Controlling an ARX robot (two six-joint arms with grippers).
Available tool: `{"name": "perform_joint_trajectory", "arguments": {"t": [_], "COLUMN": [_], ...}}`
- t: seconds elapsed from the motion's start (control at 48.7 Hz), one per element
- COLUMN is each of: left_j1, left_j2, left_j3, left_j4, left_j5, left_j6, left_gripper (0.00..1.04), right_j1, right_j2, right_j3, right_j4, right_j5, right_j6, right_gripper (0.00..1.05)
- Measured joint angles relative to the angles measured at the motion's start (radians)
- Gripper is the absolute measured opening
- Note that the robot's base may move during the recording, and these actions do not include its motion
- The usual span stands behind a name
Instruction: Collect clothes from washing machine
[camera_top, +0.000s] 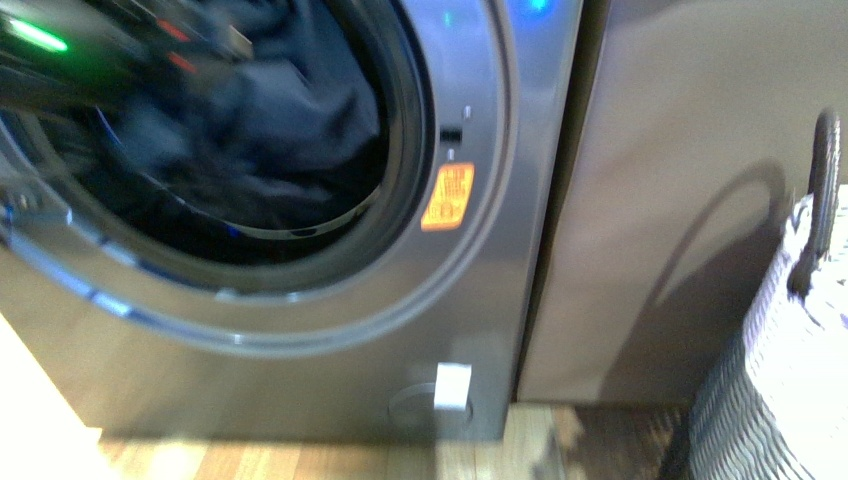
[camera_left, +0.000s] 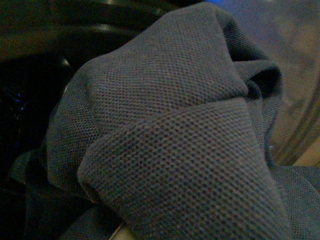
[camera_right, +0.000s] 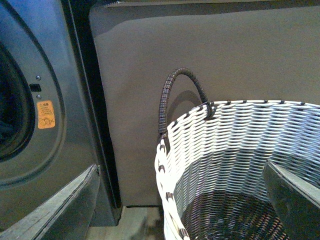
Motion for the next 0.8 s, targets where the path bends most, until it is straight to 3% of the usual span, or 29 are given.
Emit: {"name": "perform_joint_trajectory", "arguments": {"t": [0.329, 0.801], "left_j1": [-0.064, -0.226], "left_j2": [-0.181, -0.072], "left_j3": [0.099, 0.653], "left_j4": [-0.159, -0.412], "left_j5": [0.066, 0.053], "left_j6": [0.046, 0.125], "left_gripper": [0.13, 0.13], "right_j1": [0.000, 0.000], "right_j2": [0.000, 0.000], "right_j3": [0.000, 0.000], "right_j4": [0.000, 0.000], "right_j5": [0.000, 0.000], "right_j6": [0.000, 0.000], "right_gripper": [0.97, 0.97]}}
